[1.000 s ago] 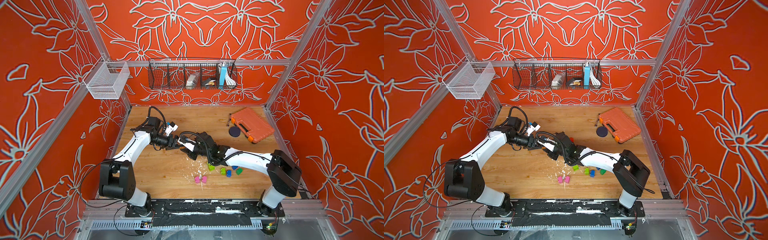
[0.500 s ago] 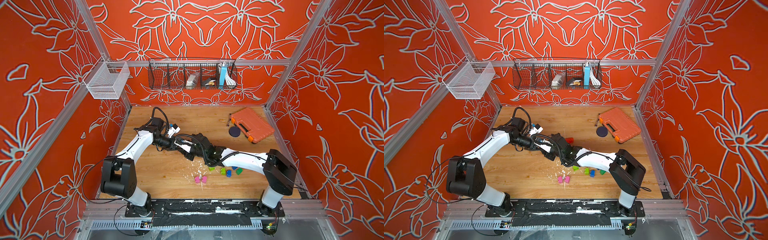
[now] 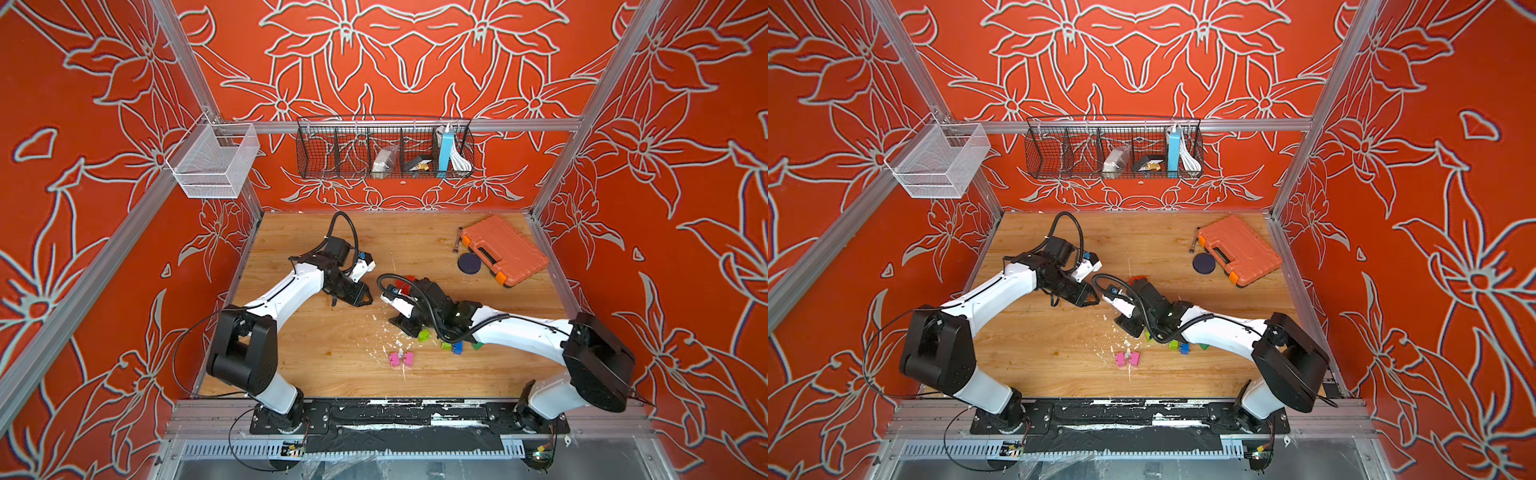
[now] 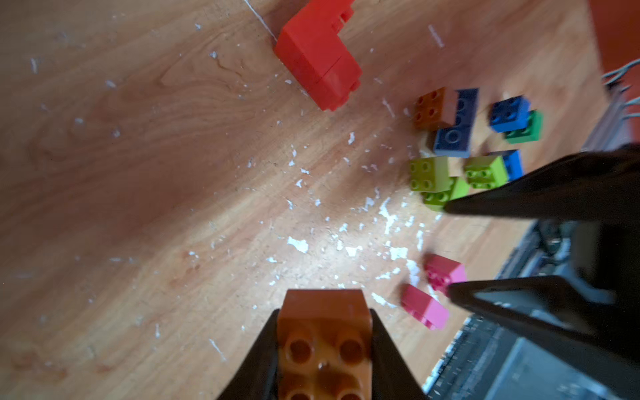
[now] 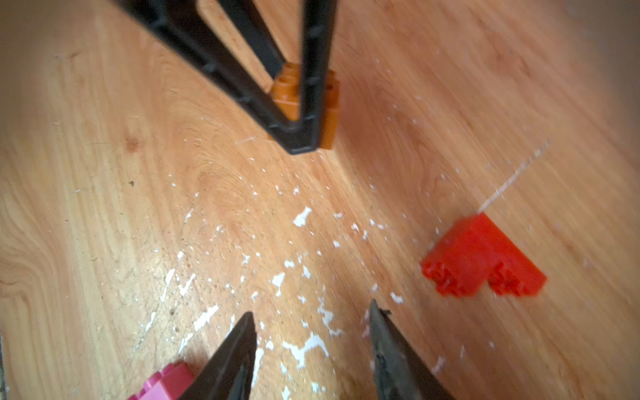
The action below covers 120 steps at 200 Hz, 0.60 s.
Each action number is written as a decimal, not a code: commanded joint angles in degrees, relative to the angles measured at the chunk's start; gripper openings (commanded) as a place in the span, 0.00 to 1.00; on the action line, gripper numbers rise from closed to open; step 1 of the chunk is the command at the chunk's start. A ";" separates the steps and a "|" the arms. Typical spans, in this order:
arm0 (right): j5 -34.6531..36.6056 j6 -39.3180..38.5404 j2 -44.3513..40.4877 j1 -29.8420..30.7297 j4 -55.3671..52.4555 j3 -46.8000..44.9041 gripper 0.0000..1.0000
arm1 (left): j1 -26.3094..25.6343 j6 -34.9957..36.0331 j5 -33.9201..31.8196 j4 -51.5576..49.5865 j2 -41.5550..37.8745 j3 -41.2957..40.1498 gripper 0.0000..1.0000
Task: Assemble the letter h with lego
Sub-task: Place the lego brick at the center of the board.
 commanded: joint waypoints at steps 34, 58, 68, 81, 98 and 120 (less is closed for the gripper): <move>2.23 10.92 -0.55 -10.50 -20.73 3.68 0.55 | -5.05 0.73 -11.31 9.38 7.36 -1.01 0.37; 5.04 10.24 1.84 -11.91 -23.80 5.00 0.55 | -6.05 0.79 -12.25 11.05 9.46 -1.59 0.40; 5.27 9.01 3.64 -12.27 -25.01 6.29 0.55 | -6.26 1.13 -11.94 10.26 10.21 -1.02 0.43; 5.75 7.83 5.88 -12.63 -25.87 7.72 0.55 | -6.26 1.09 -11.08 9.95 10.64 -0.57 0.48; 6.01 6.89 8.48 -13.05 -27.02 9.74 0.54 | -6.26 1.03 -10.18 9.57 10.15 -0.65 0.56; 6.35 5.70 10.50 -13.19 -27.04 10.54 0.54 | -6.26 1.67 -10.27 9.12 8.71 -1.44 0.61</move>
